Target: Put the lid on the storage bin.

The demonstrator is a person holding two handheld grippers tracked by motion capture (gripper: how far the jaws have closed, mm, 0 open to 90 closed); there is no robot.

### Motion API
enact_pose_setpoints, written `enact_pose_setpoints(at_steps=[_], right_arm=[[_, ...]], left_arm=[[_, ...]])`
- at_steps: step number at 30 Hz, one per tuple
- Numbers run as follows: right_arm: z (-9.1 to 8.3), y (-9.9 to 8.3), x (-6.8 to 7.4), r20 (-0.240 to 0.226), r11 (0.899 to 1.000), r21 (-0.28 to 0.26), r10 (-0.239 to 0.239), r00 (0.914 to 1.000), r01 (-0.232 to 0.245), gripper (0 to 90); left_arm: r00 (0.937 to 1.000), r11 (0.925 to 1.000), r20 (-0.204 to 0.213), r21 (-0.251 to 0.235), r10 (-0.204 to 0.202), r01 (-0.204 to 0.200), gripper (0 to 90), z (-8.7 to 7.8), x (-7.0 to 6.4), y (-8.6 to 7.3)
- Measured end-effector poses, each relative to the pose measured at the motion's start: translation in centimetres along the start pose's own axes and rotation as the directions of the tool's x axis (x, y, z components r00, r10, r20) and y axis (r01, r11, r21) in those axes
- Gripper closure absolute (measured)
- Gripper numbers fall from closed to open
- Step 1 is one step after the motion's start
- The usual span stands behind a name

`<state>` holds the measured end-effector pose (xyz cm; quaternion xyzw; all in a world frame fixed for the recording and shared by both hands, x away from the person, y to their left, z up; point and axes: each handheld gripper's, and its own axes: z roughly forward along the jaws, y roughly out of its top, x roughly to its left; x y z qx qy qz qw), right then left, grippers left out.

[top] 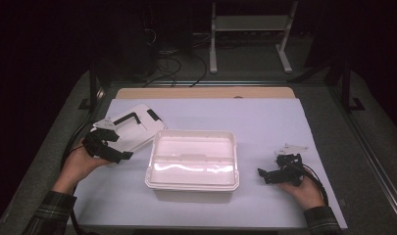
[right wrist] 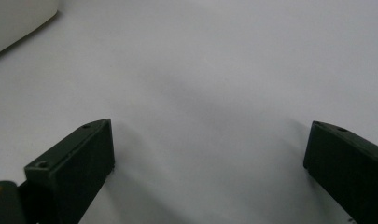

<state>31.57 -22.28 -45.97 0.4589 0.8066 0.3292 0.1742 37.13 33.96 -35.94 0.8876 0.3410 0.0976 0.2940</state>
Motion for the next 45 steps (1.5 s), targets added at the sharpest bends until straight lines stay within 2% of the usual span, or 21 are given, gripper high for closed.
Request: enact_pose_setpoints(at_steps=[1,3,8,17,18,20,22,23,26,27,30,31,38,40,41,44,45], right_arm=[[0.0,0.0,0.0,0.0,1.0,0.0,0.0,1.0,0.0,1.3],[0.0,0.0,0.0,0.0,1.0,-0.001,-0.001,1.0,0.001,1.3],[0.0,0.0,0.0,0.0,1.0,-0.001,0.0,1.0,0.0,1.3],[0.0,0.0,0.0,0.0,1.0,-0.001,0.0,1.0,0.0,1.3],[0.0,0.0,0.0,0.0,1.0,-0.001,0.0,1.0,0.0,1.3],[0.0,0.0,0.0,-0.001,1.0,-0.001,0.0,1.0,0.0,1.3],[0.0,0.0,0.0,0.0,1.0,-0.001,0.001,1.0,-0.001,1.3],[0.0,0.0,0.0,-0.001,1.0,-0.001,0.001,1.0,-0.001,1.3],[0.0,0.0,0.0,-0.001,1.0,-0.001,0.001,1.0,-0.001,1.3],[0.0,0.0,0.0,-0.001,1.0,0.0,0.0,1.0,0.0,1.3],[0.0,0.0,0.0,-0.001,1.0,-0.001,0.001,1.0,-0.001,1.3],[0.0,0.0,0.0,-0.001,1.0,-0.001,0.0,1.0,0.0,1.3],[0.0,0.0,0.0,-0.002,1.0,-0.001,0.0,1.0,0.0,1.3],[0.0,0.0,0.0,-0.002,1.0,-0.001,0.0,1.0,0.0,1.3],[0.0,0.0,0.0,-0.001,1.0,-0.001,0.0,1.0,0.0,1.3],[0.0,0.0,0.0,-0.002,1.0,-0.001,0.0,1.0,0.0,1.3],[0.0,0.0,0.0,-0.001,1.0,0.0,0.002,1.0,-0.002,1.3]], left_arm=[[1.0,1.0,0.005,-0.001,-0.006,0.006,13.2,0.0,0.4,0.2],[0.9998,0.9998,-0.015,0.011,-0.013,0.013,13.2,0.0,1.6,0.8],[0.9995,0.9995,-0.02,0.023,-0.023,0.024,14.3,0.2,2.9,1.5],[0.9978,0.9987,-0.066,0.052,0.003,0.0,19.2,0.8,5.9,3.5],[0.9978,0.9987,-0.066,0.052,0.003,0.0,20.2,0.8,5.9,3.5],[0.9975,0.9979,-0.07,0.064,0.011,-0.007,20.9,1.1,6.8,4.1],[0.9976,0.9984,-0.069,0.056,0.006,-0.002,21.9,1.2,7.1,4.2],[0.9975,0.9978,-0.07,0.066,0.01,-0.006,21.9,1.5,7.8,4.5],[0.9978,0.9972,-0.067,0.074,0.005,0.0,22.7,1.8,8.5,4.9],[0.9985,0.9961,-0.056,0.088,0.003,0.002,25.1,2.2,9.2,5.2],[0.9986,0.995,-0.053,0.1,0.002,0.004,30.7,2.7,9.7,5.4],[0.9989,0.9934,-0.046,0.115,-0.003,0.008,32.1,3.2,10.3,5.5],[0.9992,0.9874,-0.038,0.157,-0.012,0.018,44.9,4.8,11.4,5.7],[0.9993,0.986,-0.035,0.165,-0.016,0.021,50.7,5.2,11.7,5.6],[0.999,0.9827,-0.038,0.183,-0.023,0.03,53.2,5.7,12.0,5.4],[0.9992,0.9814,-0.027,0.189,-0.03,0.034,63.7,5.9,12.3,5.2],[0.9988,0.9806,-0.021,0.19,-0.044,0.047,67.7,6.0,12.4,5.1]])
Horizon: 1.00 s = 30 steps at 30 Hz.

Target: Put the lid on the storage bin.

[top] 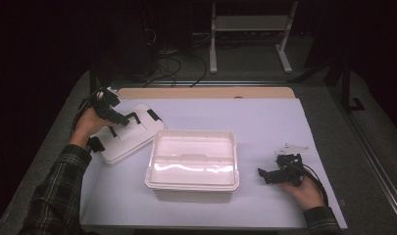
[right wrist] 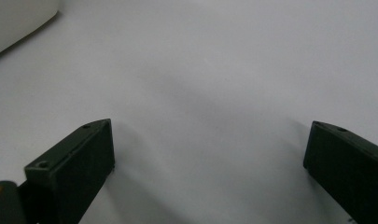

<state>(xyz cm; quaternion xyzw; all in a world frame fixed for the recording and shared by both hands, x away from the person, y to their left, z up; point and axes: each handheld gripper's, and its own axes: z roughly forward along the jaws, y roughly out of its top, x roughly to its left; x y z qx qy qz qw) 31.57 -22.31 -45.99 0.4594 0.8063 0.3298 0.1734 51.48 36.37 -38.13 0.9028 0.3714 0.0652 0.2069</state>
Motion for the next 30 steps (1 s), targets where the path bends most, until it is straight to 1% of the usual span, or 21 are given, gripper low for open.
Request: enact_pose_setpoints(at_steps=[1,2,3,4,6,8,10,11,12,13,14,16,17,20,21,23,24,25,26,27,30], right_arm=[[0.0,0.0,0.0,0.0,1.0,0.0,0.0,1.0,0.0,1.3],[0.0,0.0,0.0,0.0,1.0,0.0,0.0,1.0,0.0,1.3],[0.0,0.0,0.0,0.0,1.0,0.0,0.0,1.0,0.0,1.3],[0.0,0.0,0.0,0.0,1.0,0.0,0.0,1.0,0.0,1.3],[0.0,0.0,0.0,0.0,1.0,0.0,0.0,1.0,0.0,1.3],[0.0,0.0,0.0,0.0,1.0,0.0,0.0,1.0,0.0,1.3],[0.0,0.0,0.0,0.0,1.0,0.0,0.0,1.0,0.0,1.3],[0.0,0.0,0.0,0.0,1.0,0.0,0.0,1.0,0.0,1.3],[0.0,0.0,0.0,0.0,1.0,0.0,0.0,1.0,0.0,1.3],[0.0,0.0,0.0,0.0,1.0,0.0,0.0,1.0,0.0,1.3],[0.0,0.0,0.0,0.0,1.0,0.0,0.0,1.0,0.0,1.3],[0.0,0.0,0.0,0.0,1.0,0.0,0.0,1.0,0.0,1.3],[0.0,0.0,0.0,0.0,1.0,0.0,0.0,1.0,0.0,1.3],[0.0,0.0,0.0,0.0,1.0,0.0,0.001,1.0,-0.001,1.3],[0.0,0.0,0.0,0.0,1.0,0.0,0.001,1.0,-0.001,1.3],[0.0,0.0,0.0,-0.001,1.0,0.0,0.001,1.0,-0.001,1.3],[0.0,0.0,0.0,0.0,1.0,0.0,0.0,1.0,0.0,1.3],[0.0,0.0,0.0,0.0,1.0,0.0,0.0,1.0,0.0,1.3],[0.0,0.0,0.0,-0.001,1.0,0.0,0.0,1.0,0.0,1.3],[0.0,0.0,0.0,0.0,1.0,0.0,0.0,1.0,0.0,1.3],[0.0,0.0,0.0,0.0,1.0,-0.001,-0.001,1.0,0.001,1.3]], left_arm=[[1.0,1.0,0.007,0.0,0.003,-0.003,72.2,0.0,0.1,0.0],[0.9997,1.0,0.025,-0.004,-0.006,0.006,75.7,-0.1,0.1,0.0],[0.9997,1.0,0.025,-0.004,-0.006,0.006,77.7,-0.1,0.1,0.0],[0.9993,1.0,0.036,-0.005,-0.006,0.006,78.4,-0.1,-0.1,0.0],[0.9991,1.0,0.042,-0.001,-0.005,0.005,79.2,-0.2,-0.2,0.0],[0.9984,0.9999,0.055,0.008,0.014,-0.014,81.5,-0.4,-0.6,0.2],[0.999,0.9996,0.038,0.009,0.025,-0.025,83.8,-0.6,-0.9,0.3],[0.999,0.9996,0.038,0.009,0.025,-0.025,83.8,-0.6,-0.9,0.3],[0.9996,0.9999,0.025,-0.001,0.014,-0.014,83.8,-1.1,-0.9,0.3],[0.9996,0.9999,0.025,-0.001,0.014,-0.014,83.9,-1.1,-0.9,0.3],[0.9994,0.9997,0.031,-0.02,0.013,-0.013,83.9,-1.7,-0.9,0.3],[0.9995,0.9996,0.03,-0.027,0.01,-0.009,83.9,-2.2,-1.0,0.3],[0.9994,0.9996,0.034,-0.027,0.011,-0.011,83.9,-3.1,-1.2,0.5],[0.9987,0.9992,0.04,-0.025,0.031,-0.03,83.8,-4.6,-1.6,0.9],[0.9987,0.9992,0.04,-0.025,0.031,-0.03,83.8,-4.6,-1.6,0.9],[0.9983,0.9985,0.044,-0.039,0.039,-0.037,83.8,-5.7,-2.0,1.2],[0.9974,0.9973,0.046,-0.05,0.056,-0.053,83.8,-6.7,-2.5,1.6],[0.9974,0.9973,0.046,-0.05,0.056,-0.053,83.8,-6.7,-2.5,1.6],[0.996,0.9956,0.053,-0.064,0.072,-0.069,83.9,-7.8,-3.2,2.0],[0.996,0.9956,0.053,-0.064,0.072,-0.069,83.8,-7.8,-3.2,2.0],[0.9939,0.9929,0.05,-0.072,0.099,-0.095,83.9,-9.4,-4.2,2.7]])
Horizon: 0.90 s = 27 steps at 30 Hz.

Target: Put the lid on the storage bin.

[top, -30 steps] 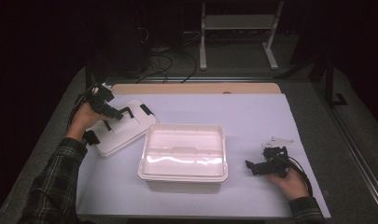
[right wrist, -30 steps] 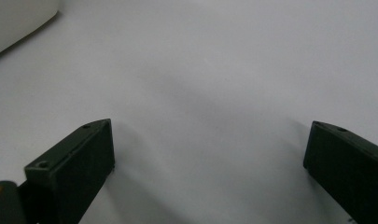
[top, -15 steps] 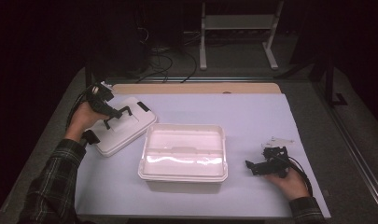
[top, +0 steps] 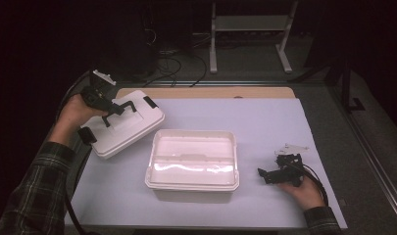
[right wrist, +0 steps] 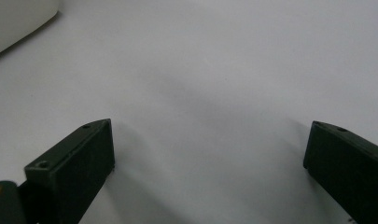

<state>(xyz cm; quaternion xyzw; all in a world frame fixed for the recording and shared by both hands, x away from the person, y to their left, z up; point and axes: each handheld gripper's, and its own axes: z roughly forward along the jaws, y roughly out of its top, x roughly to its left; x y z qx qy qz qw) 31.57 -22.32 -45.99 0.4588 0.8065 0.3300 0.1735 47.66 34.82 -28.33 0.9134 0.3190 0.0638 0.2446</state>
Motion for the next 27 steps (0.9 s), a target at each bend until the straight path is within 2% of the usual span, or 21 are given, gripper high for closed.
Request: enact_pose_setpoints(at_steps=[2,3,4,7,8,9,11,12,14,15,19,20,21,22,23,24,25,26,27], right_arm=[[0.0,0.0,0.0,0.0,1.0,-0.002,-0.001,1.0,0.001,1.3],[0.0,0.0,0.0,0.0,1.0,-0.002,-0.001,1.0,0.001,1.3],[0.0,0.0,0.0,-0.001,1.0,-0.001,0.001,1.0,-0.001,1.3],[0.0,0.0,0.0,0.0,1.0,-0.001,0.001,1.0,-0.001,1.3],[0.0,0.0,0.0,0.0,1.0,-0.002,-0.001,1.0,0.001,1.3],[0.0,0.0,0.0,0.0,1.0,-0.001,0.001,1.0,-0.001,1.3],[0.0,0.0,0.0,0.0,1.0,-0.001,0.001,1.0,-0.001,1.3],[0.0,0.0,0.0,0.0,1.0,-0.001,0.001,1.0,-0.001,1.3],[0.0,0.0,0.0,0.0,1.0,-0.001,0.001,1.0,-0.001,1.3],[0.0,0.0,0.0,0.0,1.0,-0.001,0.001,1.0,-0.001,1.3],[0.0,0.0,0.0,0.0,1.0,-0.002,-0.001,1.0,0.001,1.3],[0.0,0.0,0.0,0.0,1.0,-0.002,0.0,1.0,0.0,1.3],[0.0,0.0,0.0,0.0,1.0,-0.002,0.0,1.0,0.0,1.3],[0.0,0.0,0.0,0.0,1.0,-0.001,0.001,1.0,-0.001,1.3],[0.0,0.0,0.0,0.0,1.0,-0.001,0.001,1.0,-0.001,1.3],[0.0,0.0,0.0,0.0,1.0,-0.001,0.001,1.0,-0.001,1.3],[0.0,0.0,0.0,0.0,1.0,0.0,0.002,1.0,-0.002,1.3],[0.0,0.0,0.0,0.0,1.0,0.0,0.002,1.0,-0.002,1.3],[0.0,0.0,0.0,0.0,1.0,0.0,0.002,1.0,-0.002,1.3]], left_arm=[[0.9997,0.9996,-0.003,-0.014,0.023,-0.023,83.9,-1.5,-0.9,0.9],[0.9997,0.9996,-0.003,-0.014,0.023,-0.023,83.9,-1.5,-0.9,0.9],[0.9992,0.999,-0.005,-0.022,0.039,-0.039,83.9,-2.4,-1.5,1.5],[0.9986,0.9981,-0.002,-0.033,0.053,-0.053,83.9,-3.2,-2.2,2.1],[0.9967,0.9958,0.006,-0.044,0.081,-0.08,83.8,-3.8,-3.1,2.7],[0.9967,0.9958,0.006,-0.044,0.081,-0.08,83.9,-3.8,-3.1,2.7],[0.992,0.991,0.036,-0.063,0.121,-0.118,83.9,-4.1,-4.4,3.5],[0.992,0.991,0.036,-0.063,0.121,-0.118,83.9,-4.1,-4.4,3.5],[0.9859,0.9856,0.058,-0.072,0.157,-0.153,83.9,-4.1,-5.8,4.3],[0.9859,0.9856,0.058,-0.072,0.157,-0.153,83.8,-4.1,-5.8,4.3],[0.9721,0.9752,0.094,-0.074,0.215,-0.208,83.9,-3.9,-7.6,5.3],[0.9636,0.9689,0.115,-0.083,0.242,-0.233,83.9,-3.8,-8.5,5.8],[0.9636,0.9689,0.115,-0.083,0.242,-0.233,83.8,-3.8,-8.5,5.8],[0.9541,0.9617,0.131,-0.091,0.269,-0.259,83.9,-3.7,-9.3,6.2],[0.9541,0.9617,0.131,-0.091,0.269,-0.259,83.9,-3.7,-9.3,6.2],[0.9501,0.9589,0.141,-0.098,0.278,-0.266,83.9,-3.6,-9.8,6.5],[0.9389,0.9508,0.158,-0.102,0.306,-0.293,83.8,-3.5,-10.7,6.9],[0.9389,0.9508,0.158,-0.102,0.306,-0.293,83.9,-3.5,-10.7,6.9],[0.9322,0.946,0.167,-0.106,0.321,-0.307,83.9,-3.3,-11.2,7.2]])
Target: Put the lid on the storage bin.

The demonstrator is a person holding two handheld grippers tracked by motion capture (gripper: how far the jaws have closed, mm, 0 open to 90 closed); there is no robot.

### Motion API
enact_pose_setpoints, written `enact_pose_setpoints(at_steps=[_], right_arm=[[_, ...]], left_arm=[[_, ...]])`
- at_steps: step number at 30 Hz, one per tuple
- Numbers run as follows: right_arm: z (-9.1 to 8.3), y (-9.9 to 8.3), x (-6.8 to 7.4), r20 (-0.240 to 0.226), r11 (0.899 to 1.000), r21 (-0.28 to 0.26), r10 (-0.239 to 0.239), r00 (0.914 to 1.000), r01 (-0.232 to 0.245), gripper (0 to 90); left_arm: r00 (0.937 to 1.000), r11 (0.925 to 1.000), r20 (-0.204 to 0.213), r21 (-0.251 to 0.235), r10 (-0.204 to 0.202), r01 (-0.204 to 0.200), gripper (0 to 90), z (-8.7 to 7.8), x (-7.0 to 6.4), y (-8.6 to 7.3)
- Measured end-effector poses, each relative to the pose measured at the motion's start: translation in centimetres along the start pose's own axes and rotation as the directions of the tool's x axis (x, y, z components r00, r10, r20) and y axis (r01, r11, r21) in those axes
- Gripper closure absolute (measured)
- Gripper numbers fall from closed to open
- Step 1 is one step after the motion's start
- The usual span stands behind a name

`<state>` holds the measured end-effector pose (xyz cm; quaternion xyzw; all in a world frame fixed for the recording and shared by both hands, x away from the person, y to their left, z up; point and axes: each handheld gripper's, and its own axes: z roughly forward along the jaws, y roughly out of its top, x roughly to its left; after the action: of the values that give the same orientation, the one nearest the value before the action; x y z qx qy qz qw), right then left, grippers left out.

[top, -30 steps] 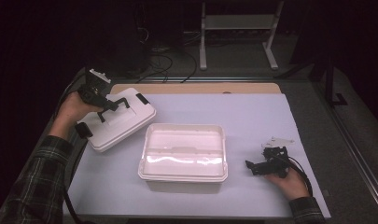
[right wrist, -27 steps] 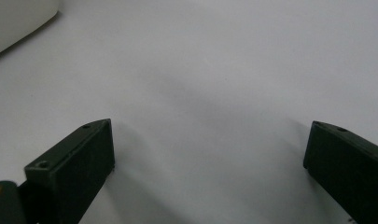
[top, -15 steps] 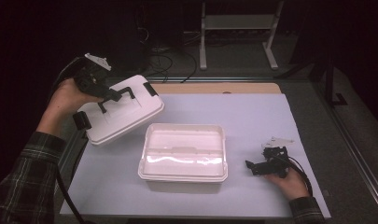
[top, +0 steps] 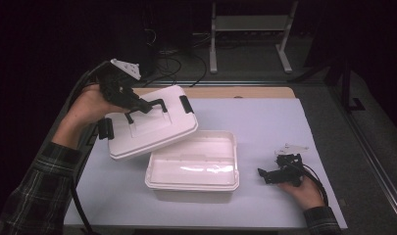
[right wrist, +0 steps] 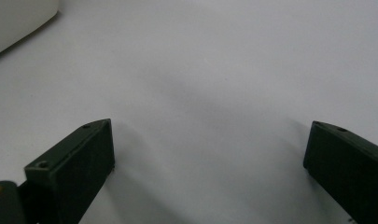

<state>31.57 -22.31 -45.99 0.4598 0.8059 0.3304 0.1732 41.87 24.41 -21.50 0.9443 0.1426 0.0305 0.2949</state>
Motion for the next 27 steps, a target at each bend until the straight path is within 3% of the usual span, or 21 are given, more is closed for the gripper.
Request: enact_pose_setpoints(at_steps=[3,8,10,11,12,14,18,21,24,26,27], right_arm=[[0.0,0.0,0.0,0.001,1.0,-0.001,-0.001,1.0,0.001,1.3],[0.0,0.0,0.0,0.0,1.0,0.0,0.0,1.0,0.0,1.3],[0.0,0.0,0.0,0.0,1.0,0.0,0.0,1.0,0.0,1.3],[0.0,0.0,0.0,0.0,1.0,0.0,-0.001,1.0,0.001,1.3],[0.0,0.0,0.0,0.0,1.0,0.0,-0.001,1.0,0.001,1.3],[0.0,0.0,0.0,0.0,1.0,0.0,-0.001,1.0,0.001,1.3],[0.0,0.0,0.0,0.0,1.0,0.0,0.0,1.0,0.0,1.3],[0.0,0.0,0.0,-0.001,1.0,0.0,-0.001,1.0,0.001,1.3],[0.0,0.0,0.0,0.0,1.0,-0.001,-0.002,1.0,0.002,1.3],[0.0,0.0,0.0,0.001,1.0,-0.002,-0.003,1.0,0.003,1.3],[0.0,0.0,0.0,0.0,1.0,0.0,0.0,1.0,0.0,1.3]], left_arm=[[0.9977,0.9986,0.045,0.007,0.052,-0.052,83.9,1.1,-1.4,1.3],[0.9911,0.9954,0.093,0.005,0.095,-0.096,83.8,2.4,-2.7,2.5],[0.9865,0.9929,0.115,0.007,0.117,-0.118,83.9,3.1,-3.2,3.0],[0.9812,0.9903,0.137,0.011,0.136,-0.139,83.9,3.7,-3.8,3.6],[0.9812,0.9903,0.137,0.011,0.136,-0.139,83.9,3.7,-3.8,3.6],[0.9731,0.9861,0.163,0.007,0.163,-0.166,83.8,4.6,-4.7,4.3],[0.9658,0.9826,0.186,0.007,0.181,-0.185,83.8,5.3,-5.4,4.9],[0.9543,0.9773,0.217,0.004,0.206,-0.212,83.9,6.4,-6.3,5.5],[0.9459,0.9743,0.241,0.005,0.217,-0.225,83.9,7.4,-6.8,5.8],[0.9439,0.9735,0.248,0.012,0.218,-0.228,83.9,7.7,-7.0,5.9],[0.9393,0.9718,0.262,0.02,0.222,-0.235,83.9,8.4,-7.2,6.0]])
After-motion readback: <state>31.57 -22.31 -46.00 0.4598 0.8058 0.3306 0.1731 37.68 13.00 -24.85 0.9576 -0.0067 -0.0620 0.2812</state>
